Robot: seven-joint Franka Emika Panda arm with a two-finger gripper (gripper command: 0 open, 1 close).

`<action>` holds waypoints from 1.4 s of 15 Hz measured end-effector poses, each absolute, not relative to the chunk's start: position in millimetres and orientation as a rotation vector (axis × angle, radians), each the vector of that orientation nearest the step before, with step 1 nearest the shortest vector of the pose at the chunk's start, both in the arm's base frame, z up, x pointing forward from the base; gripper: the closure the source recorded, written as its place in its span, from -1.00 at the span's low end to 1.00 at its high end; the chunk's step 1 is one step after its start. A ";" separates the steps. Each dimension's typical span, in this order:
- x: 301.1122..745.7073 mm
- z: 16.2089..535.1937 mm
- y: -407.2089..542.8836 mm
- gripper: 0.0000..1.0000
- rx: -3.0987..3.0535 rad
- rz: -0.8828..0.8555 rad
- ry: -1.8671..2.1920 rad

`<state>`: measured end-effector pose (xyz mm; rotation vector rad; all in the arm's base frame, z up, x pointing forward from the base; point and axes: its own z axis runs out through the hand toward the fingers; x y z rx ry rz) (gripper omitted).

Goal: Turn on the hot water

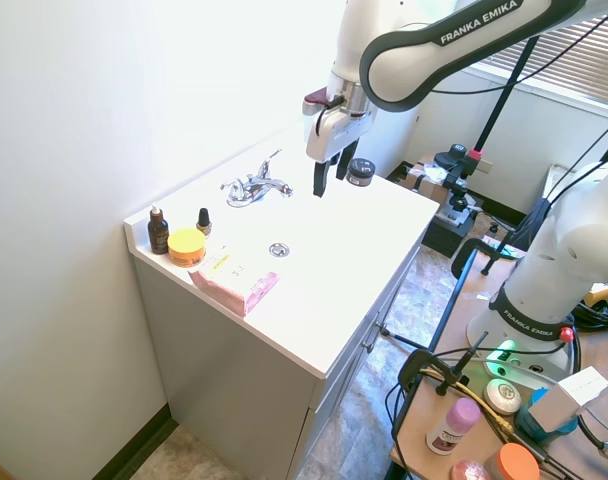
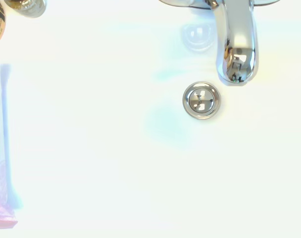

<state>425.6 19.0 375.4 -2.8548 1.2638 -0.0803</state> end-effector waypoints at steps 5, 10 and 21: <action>436.4 371.4 29.6 -1.00 -2.906 -0.211 1.311; 484.5 365.4 58.5 -1.00 -2.817 -0.491 1.541; 548.2 327.6 90.2 -1.00 -2.588 -0.926 1.693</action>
